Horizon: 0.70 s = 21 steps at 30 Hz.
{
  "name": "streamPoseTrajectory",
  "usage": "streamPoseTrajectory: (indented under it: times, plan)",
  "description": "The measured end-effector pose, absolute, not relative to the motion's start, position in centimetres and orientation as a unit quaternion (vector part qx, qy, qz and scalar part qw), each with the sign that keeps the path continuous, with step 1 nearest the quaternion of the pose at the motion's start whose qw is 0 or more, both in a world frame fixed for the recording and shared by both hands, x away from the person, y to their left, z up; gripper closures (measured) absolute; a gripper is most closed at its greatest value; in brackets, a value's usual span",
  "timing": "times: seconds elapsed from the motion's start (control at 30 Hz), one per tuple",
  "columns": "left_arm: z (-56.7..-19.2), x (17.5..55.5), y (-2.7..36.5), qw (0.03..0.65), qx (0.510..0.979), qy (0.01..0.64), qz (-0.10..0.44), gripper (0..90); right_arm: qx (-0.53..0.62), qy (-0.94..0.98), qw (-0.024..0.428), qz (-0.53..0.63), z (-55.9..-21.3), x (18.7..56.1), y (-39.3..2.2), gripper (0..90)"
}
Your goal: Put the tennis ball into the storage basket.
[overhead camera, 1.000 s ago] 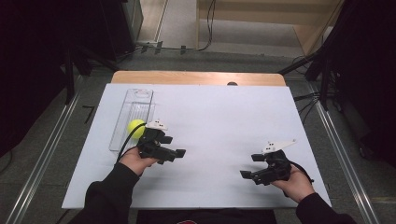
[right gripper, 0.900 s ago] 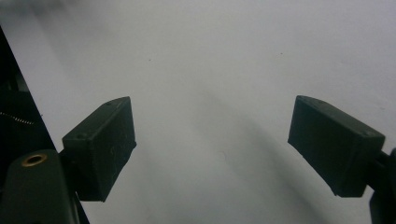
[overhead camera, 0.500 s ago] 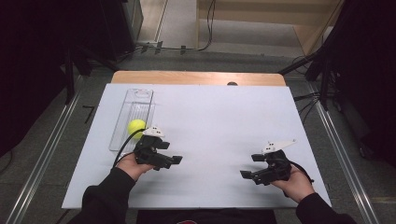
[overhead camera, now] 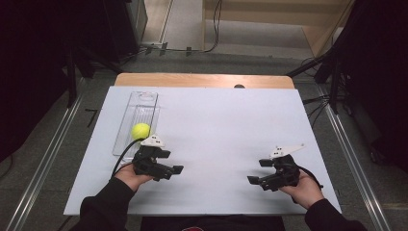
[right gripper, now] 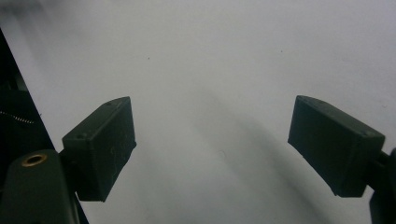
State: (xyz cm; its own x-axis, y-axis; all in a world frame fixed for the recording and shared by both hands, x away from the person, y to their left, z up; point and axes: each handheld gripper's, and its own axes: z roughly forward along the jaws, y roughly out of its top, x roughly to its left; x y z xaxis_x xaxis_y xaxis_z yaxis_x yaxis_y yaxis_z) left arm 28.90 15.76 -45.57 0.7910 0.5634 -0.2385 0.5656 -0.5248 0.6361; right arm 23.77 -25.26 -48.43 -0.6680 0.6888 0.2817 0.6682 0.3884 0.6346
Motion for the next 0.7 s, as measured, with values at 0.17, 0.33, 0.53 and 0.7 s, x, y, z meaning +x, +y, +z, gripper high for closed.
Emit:
streamPoseTrajectory:
  times: [0.17, 0.33, 0.53, 0.7]
  plan:
    - [-45.6, 28.4, 16.2, 0.362, 0.873, 0.325, 0.001, 20.5, 0.407, 0.833, 0.014, 0.373, -48.4, 23.8, -25.3, 12.8]
    - [-45.8, 28.1, 16.7, 0.362, 0.872, 0.329, 0.002, 20.5, 0.407, 0.833, 0.014, 0.373, -48.4, 23.8, -25.3, 12.8]
    - [-45.8, 27.8, 17.3, 0.363, 0.872, 0.328, 0.006, 20.6, 0.407, 0.834, 0.015, 0.373, -48.5, 23.8, -25.3, 12.8]
    - [-45.9, 27.6, 17.6, 0.363, 0.873, 0.325, 0.002, 20.5, 0.408, 0.834, 0.015, 0.372, -48.5, 23.8, -25.3, 12.8]
